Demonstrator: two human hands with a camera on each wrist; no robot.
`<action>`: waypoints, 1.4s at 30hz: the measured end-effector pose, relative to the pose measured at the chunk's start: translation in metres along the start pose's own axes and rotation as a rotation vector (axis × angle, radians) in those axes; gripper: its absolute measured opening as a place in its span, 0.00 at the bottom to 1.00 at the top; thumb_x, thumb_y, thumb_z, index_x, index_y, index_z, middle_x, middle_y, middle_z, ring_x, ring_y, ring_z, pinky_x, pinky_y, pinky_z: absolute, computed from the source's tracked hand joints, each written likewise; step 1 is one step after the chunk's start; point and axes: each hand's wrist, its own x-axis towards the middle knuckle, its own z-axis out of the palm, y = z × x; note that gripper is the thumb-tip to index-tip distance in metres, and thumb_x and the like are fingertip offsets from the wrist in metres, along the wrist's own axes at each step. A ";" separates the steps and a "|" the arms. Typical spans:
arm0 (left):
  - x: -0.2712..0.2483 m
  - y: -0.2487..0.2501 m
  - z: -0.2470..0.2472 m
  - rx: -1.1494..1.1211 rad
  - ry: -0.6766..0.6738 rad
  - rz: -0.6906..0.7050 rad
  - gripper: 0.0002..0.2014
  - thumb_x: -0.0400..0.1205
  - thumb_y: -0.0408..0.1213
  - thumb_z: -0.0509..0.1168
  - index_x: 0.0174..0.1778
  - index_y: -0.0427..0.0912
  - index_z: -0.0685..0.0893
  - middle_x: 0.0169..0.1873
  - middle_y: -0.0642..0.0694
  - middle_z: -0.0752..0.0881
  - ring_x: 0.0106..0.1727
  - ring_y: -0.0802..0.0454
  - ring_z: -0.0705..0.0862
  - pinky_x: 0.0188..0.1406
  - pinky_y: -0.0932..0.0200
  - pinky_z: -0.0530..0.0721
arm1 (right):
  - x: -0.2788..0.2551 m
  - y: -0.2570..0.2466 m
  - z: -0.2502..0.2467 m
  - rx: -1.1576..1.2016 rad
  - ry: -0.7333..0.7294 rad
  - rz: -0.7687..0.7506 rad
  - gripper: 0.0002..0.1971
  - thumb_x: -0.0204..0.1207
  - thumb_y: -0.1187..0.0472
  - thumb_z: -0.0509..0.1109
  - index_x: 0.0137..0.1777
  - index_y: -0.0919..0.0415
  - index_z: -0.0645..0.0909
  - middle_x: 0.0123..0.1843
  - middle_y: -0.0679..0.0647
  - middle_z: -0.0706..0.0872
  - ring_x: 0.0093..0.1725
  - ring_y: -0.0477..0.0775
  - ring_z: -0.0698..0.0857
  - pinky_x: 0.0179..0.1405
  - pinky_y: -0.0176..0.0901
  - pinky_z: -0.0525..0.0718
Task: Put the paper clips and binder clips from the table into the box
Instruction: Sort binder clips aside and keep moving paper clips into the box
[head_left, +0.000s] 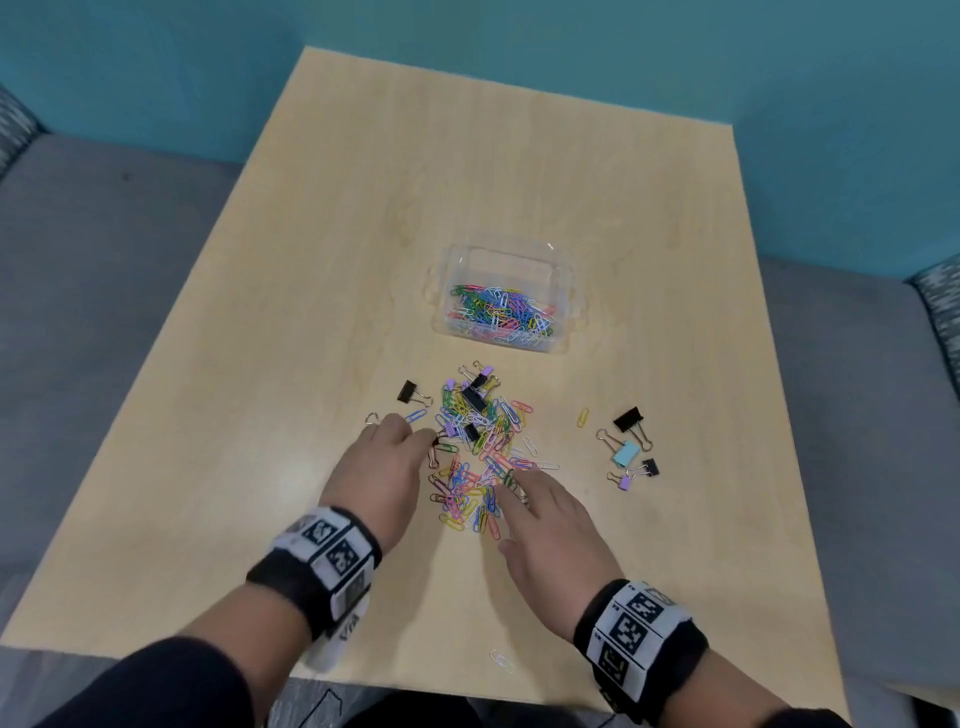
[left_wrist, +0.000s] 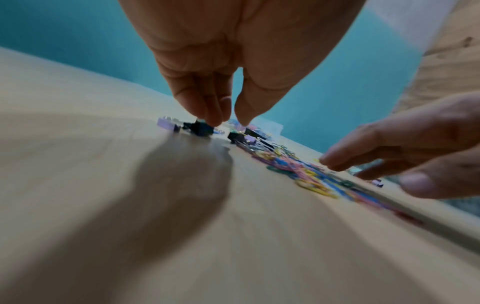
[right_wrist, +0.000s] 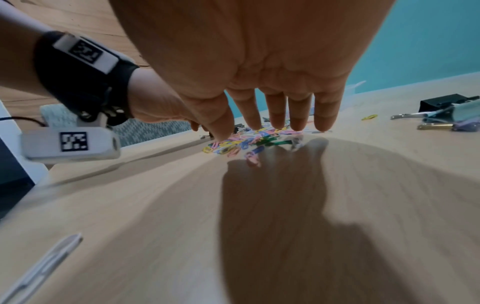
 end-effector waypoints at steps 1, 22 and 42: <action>0.009 -0.001 -0.004 0.053 -0.042 0.031 0.22 0.67 0.22 0.64 0.54 0.46 0.81 0.42 0.44 0.77 0.39 0.42 0.76 0.31 0.52 0.76 | 0.000 0.000 0.000 0.008 0.005 0.003 0.28 0.68 0.56 0.73 0.70 0.56 0.74 0.69 0.57 0.78 0.71 0.62 0.75 0.67 0.54 0.78; 0.015 -0.003 -0.005 0.176 -0.246 0.252 0.13 0.70 0.28 0.65 0.48 0.47 0.81 0.39 0.45 0.77 0.36 0.43 0.79 0.23 0.55 0.69 | -0.009 0.010 0.000 0.056 -0.014 0.081 0.21 0.70 0.57 0.72 0.63 0.53 0.76 0.65 0.54 0.78 0.67 0.60 0.76 0.61 0.52 0.79; 0.012 0.002 -0.014 -0.020 0.042 0.073 0.07 0.78 0.36 0.61 0.44 0.40 0.83 0.39 0.42 0.81 0.39 0.39 0.79 0.35 0.48 0.81 | -0.004 0.016 0.000 0.057 -0.023 0.109 0.21 0.70 0.56 0.73 0.62 0.55 0.78 0.63 0.54 0.80 0.64 0.61 0.77 0.54 0.52 0.81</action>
